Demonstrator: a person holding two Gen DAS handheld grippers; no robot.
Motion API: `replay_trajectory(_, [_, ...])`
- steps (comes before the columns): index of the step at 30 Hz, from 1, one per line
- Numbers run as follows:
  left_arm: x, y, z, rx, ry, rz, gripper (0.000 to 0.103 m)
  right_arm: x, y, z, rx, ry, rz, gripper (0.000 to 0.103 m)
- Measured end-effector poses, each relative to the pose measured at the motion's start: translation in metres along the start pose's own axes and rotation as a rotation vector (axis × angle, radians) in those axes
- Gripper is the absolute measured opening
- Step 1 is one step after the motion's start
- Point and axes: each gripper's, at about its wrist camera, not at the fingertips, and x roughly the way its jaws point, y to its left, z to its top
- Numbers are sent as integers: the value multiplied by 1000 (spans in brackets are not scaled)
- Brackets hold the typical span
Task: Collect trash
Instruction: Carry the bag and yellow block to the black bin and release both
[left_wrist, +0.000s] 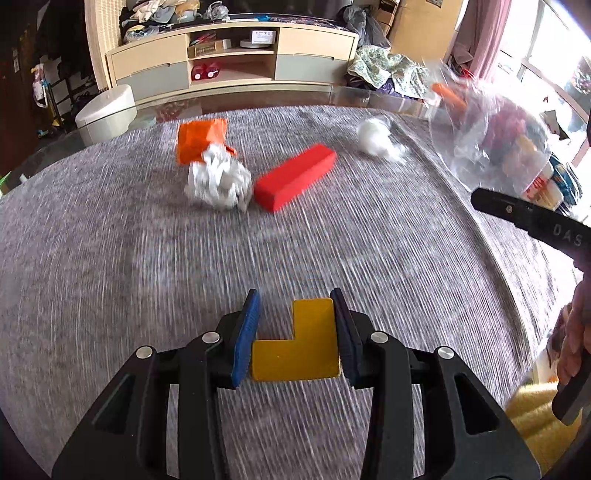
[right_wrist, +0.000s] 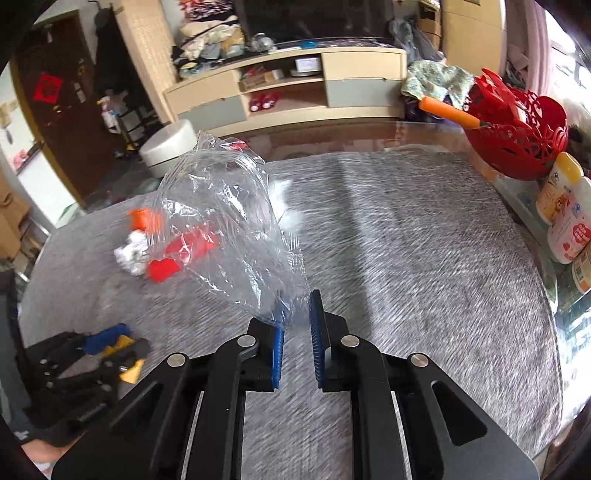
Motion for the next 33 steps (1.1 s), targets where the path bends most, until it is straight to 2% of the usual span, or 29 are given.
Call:
replay_trajectory(9, [-63,-12,-52,23,-31,-2,37,-53,42,-40,-67,11,67,15])
replay_trajectory(19, [-122,-16,-137,2,-21,-11,37,-97,73,-117,-111,75,116,15])
replay_trajectory(27, [-138,-13,-188,-16,6,-1,37,-110,81,-174,-122,134,135,15])
replay_trajectory(33, [-126,-11,-224,-54,78,-15,37,-105,89,-213,-129,220,160,15])
